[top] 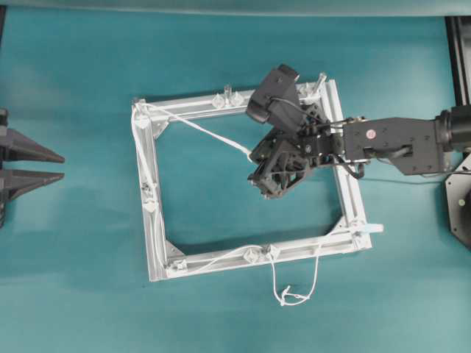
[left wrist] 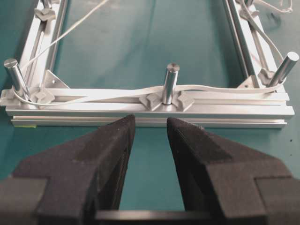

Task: Move the cable alternately left and right between 8 pins so it hooks onto each one.
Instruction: 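Drag the cable with the right gripper along the top rail rightward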

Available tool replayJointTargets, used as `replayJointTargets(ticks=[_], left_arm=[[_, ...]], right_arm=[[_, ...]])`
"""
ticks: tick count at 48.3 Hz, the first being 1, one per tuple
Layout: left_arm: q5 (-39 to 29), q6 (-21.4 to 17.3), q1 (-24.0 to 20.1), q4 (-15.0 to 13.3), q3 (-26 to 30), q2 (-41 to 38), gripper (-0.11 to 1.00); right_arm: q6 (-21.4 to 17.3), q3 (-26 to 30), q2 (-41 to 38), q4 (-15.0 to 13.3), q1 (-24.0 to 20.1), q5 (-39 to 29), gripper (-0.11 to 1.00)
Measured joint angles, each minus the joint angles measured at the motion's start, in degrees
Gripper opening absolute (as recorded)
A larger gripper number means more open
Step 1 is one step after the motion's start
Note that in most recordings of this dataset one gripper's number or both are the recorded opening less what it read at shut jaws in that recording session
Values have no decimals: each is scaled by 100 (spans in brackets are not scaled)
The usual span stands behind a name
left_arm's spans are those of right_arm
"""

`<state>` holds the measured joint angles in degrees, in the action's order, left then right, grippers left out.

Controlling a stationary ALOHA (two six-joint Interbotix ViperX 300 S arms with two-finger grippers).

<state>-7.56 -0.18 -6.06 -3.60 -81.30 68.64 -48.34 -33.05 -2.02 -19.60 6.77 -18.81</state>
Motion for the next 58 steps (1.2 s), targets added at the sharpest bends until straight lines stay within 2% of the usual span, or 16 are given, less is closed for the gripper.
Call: replayJointTargets(ticks=[12,22,32,44,58], left_arm=[[0,0,0,0,-9,0,38],[0,0,0,0,-9,0,38],[0,0,0,-9,0,0,38],[0,0,0,0,-9,0,38],[0,0,0,-9,0,0,38]], right_arm=[[9,-18,70,-62,211,-237,10],[-26,-149,246,-299,299,-598,10],[-26,-334,668,-431,694,-756,10],[44,-343,844,-853,1046,-1178,10],[26,-343,896,-1134,1310,-1397,10]])
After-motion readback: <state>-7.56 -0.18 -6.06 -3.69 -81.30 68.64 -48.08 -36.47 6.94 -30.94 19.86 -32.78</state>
